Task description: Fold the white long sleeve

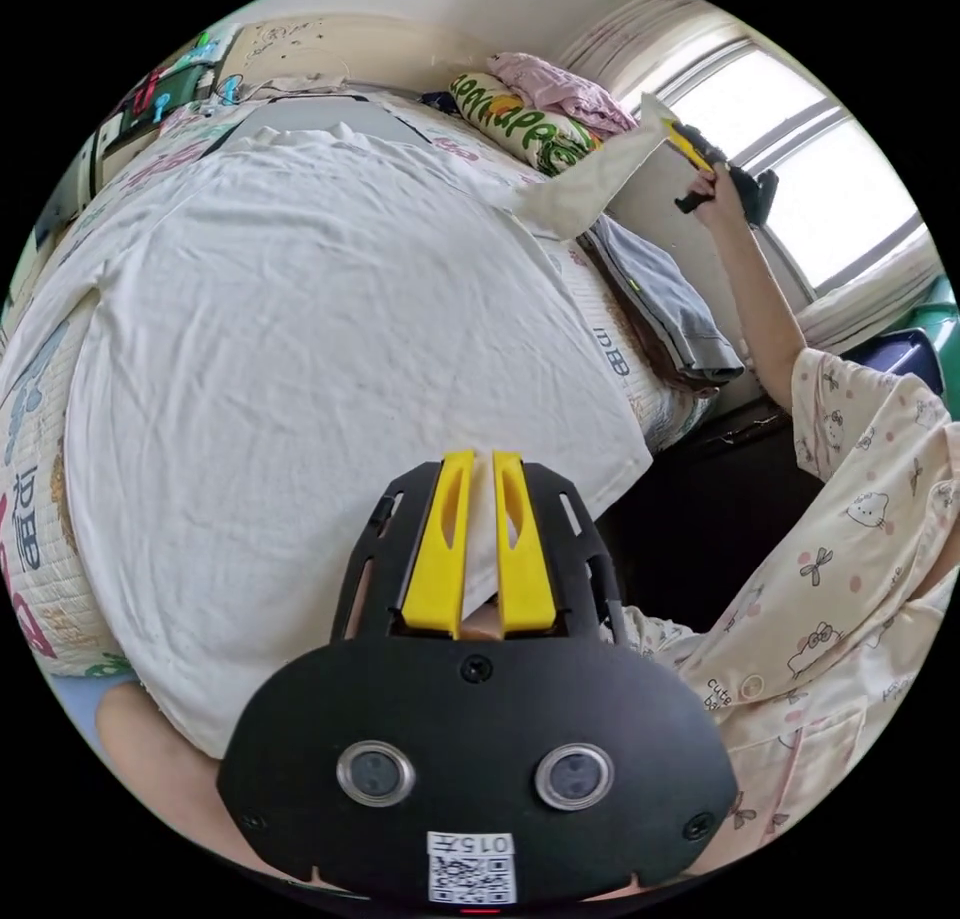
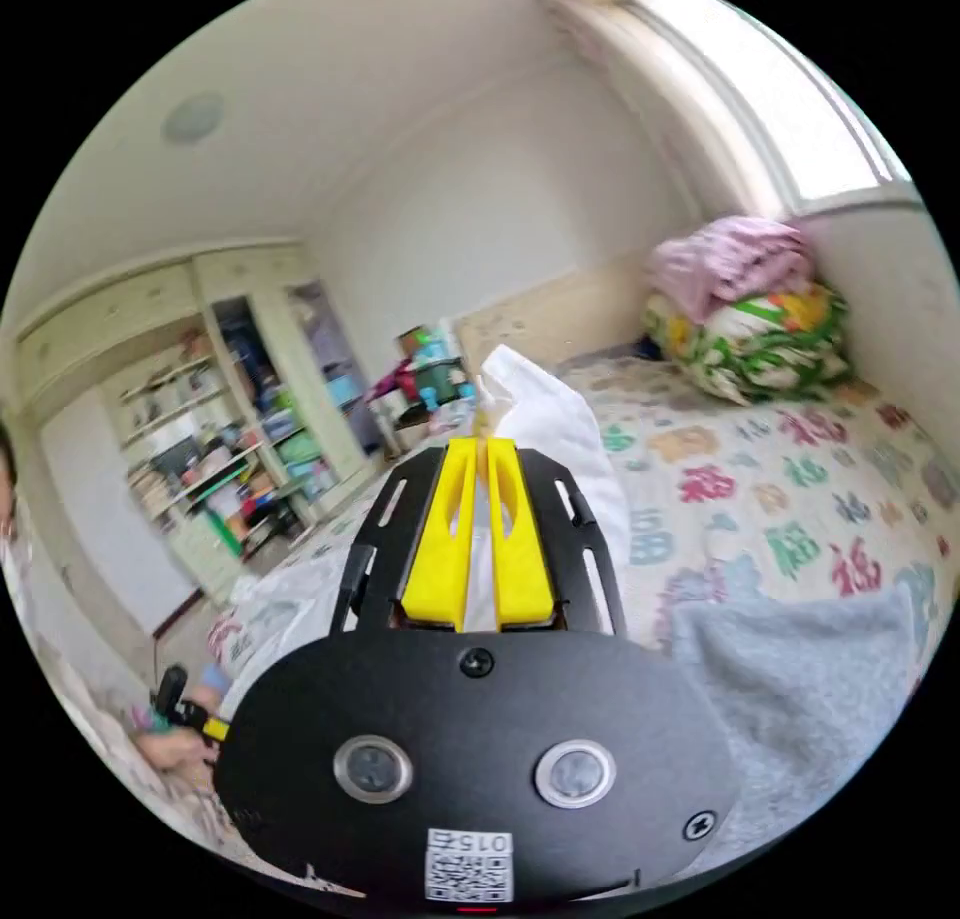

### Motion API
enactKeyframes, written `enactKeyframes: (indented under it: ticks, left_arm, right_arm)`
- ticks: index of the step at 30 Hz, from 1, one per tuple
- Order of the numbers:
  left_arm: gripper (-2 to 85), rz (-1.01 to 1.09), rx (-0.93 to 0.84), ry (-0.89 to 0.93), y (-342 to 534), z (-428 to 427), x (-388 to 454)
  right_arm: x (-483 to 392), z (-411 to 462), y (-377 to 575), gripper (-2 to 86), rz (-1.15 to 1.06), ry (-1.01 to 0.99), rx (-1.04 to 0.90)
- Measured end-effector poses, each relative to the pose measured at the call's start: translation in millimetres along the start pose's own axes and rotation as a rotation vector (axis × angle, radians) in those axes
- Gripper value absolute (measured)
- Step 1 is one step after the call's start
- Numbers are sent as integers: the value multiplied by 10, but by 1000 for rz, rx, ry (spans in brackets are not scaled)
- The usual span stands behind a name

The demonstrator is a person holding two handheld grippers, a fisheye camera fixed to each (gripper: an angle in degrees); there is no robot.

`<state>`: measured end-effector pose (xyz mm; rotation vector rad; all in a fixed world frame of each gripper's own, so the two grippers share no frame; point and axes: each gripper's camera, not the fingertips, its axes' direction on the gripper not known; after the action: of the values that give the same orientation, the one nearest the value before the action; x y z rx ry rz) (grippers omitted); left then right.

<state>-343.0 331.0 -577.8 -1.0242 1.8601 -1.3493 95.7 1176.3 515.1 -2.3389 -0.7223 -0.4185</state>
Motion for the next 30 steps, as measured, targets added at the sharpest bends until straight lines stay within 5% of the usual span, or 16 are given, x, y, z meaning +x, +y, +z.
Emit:
enactKeyframes:
  ticks: [5, 11, 17, 24, 30]
  left_arm:
    - [122, -137, 226, 129, 209, -315, -418]
    - [177, -362, 410, 593, 558, -167, -1345]
    - [192, -469, 468, 779, 837, 223, -1620]
    - [145, -482, 429, 686, 764, 329, -1608]
    - [15, -440, 409, 565, 860, 162, -1600]
  right_arm:
    - [-1953, 9, 1751, 8, -352, -368, -257]
    - [-2556, 100, 4128, 7, -343, -272, -564]
    - [-2495, -274, 4781, 8, -386, -191, -575]
    - [-2606, -361, 5213, 14, -603, -121, -587]
    - [-2450, -382, 5378, 30, -653, -137, -590]
